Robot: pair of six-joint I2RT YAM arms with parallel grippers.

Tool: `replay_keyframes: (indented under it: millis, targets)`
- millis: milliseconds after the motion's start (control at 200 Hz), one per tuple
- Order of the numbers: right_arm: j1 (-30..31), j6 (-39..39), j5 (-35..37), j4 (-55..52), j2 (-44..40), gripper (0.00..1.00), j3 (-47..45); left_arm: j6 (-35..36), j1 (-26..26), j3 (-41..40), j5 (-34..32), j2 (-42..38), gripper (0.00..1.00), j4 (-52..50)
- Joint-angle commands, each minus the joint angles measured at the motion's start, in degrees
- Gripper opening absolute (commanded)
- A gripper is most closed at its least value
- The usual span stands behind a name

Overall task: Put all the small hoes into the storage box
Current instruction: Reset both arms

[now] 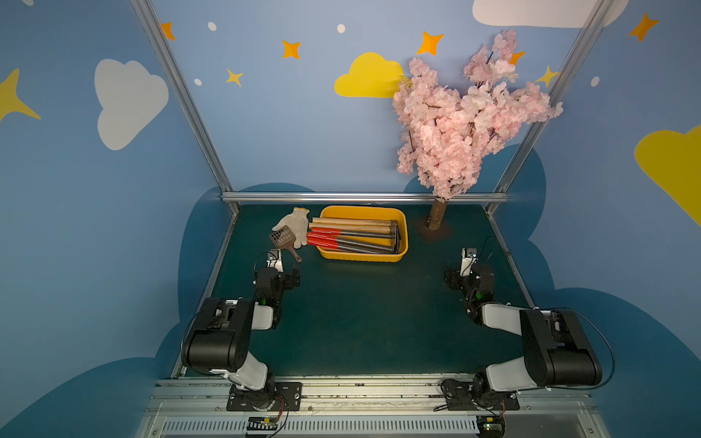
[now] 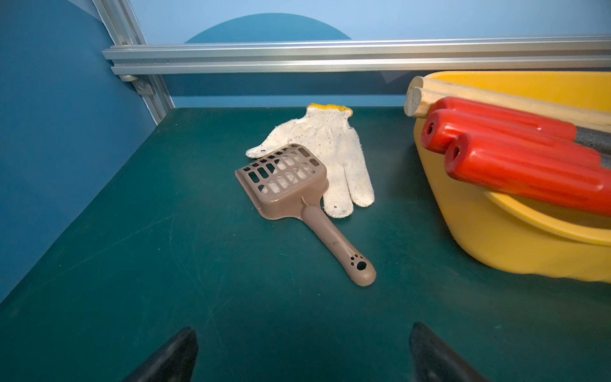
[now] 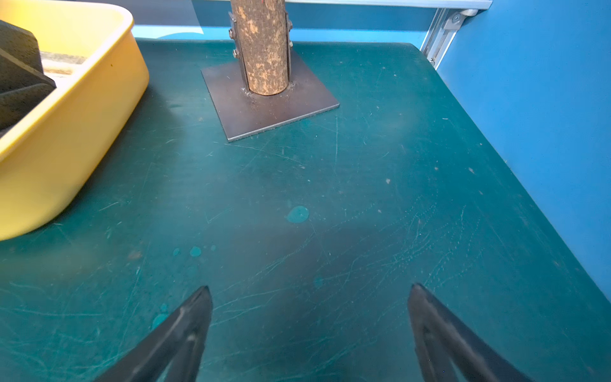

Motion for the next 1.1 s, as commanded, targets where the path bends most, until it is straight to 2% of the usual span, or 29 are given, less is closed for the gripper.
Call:
replay_keyframes:
  millis: [0, 110, 235, 360, 491, 591, 681, 781, 886, 991, 1096]
  targets:
    - [0.07, 1.83, 3.63, -2.15, 0.40, 0.91, 1.95, -0.15, 0.22, 0.39, 0.39, 0.04, 1.00, 0.93]
    - [0.28, -0.32, -0.20, 1.15, -0.56, 0.92, -0.52, -0.17, 0.23, 0.35, 0.40, 0.00, 1.00, 0.92]
    - [-0.20, 2.21, 3.75, -2.20, 0.49, 0.91, 1.95, -0.16, 0.22, 0.34, 0.40, 0.01, 1.00, 0.92]
    - [-0.36, 1.59, 1.88, 4.13, -1.39, 0.92, -2.20, -0.18, 0.22, 0.38, 0.40, 0.02, 1.00, 0.93]
    - [-0.36, 1.58, 1.84, -2.66, 0.46, 0.92, 2.12, -0.17, 0.21, 0.37, 0.40, 0.07, 1.00, 0.93]
    - [0.63, -0.87, -0.53, 4.04, -1.07, 0.92, -1.83, -0.14, 0.21, 0.41, 0.40, -0.01, 1.00, 0.93]
    - [-0.36, 2.70, 3.74, 2.10, -0.25, 0.92, -0.18, -0.17, 0.18, 0.40, 0.40, 0.05, 1.00, 0.93]
    - [0.93, -1.82, -1.68, 1.14, -0.08, 0.92, 0.00, -0.17, 0.22, 0.41, 0.40, 0.04, 1.00, 0.93]
    - [0.74, 1.24, 3.83, -0.36, 0.39, 0.92, 1.01, -0.19, 0.18, 0.41, 0.40, 0.03, 1.00, 0.93]
    - [1.43, -2.50, -1.64, 1.15, -0.18, 0.92, -0.23, -0.17, 0.16, 0.43, 0.40, 0.03, 1.00, 0.93]
    - [0.57, 1.84, 4.81, -1.16, 0.69, 0.92, 1.65, -0.16, 0.22, 0.42, 0.40, 0.05, 1.00, 0.93]
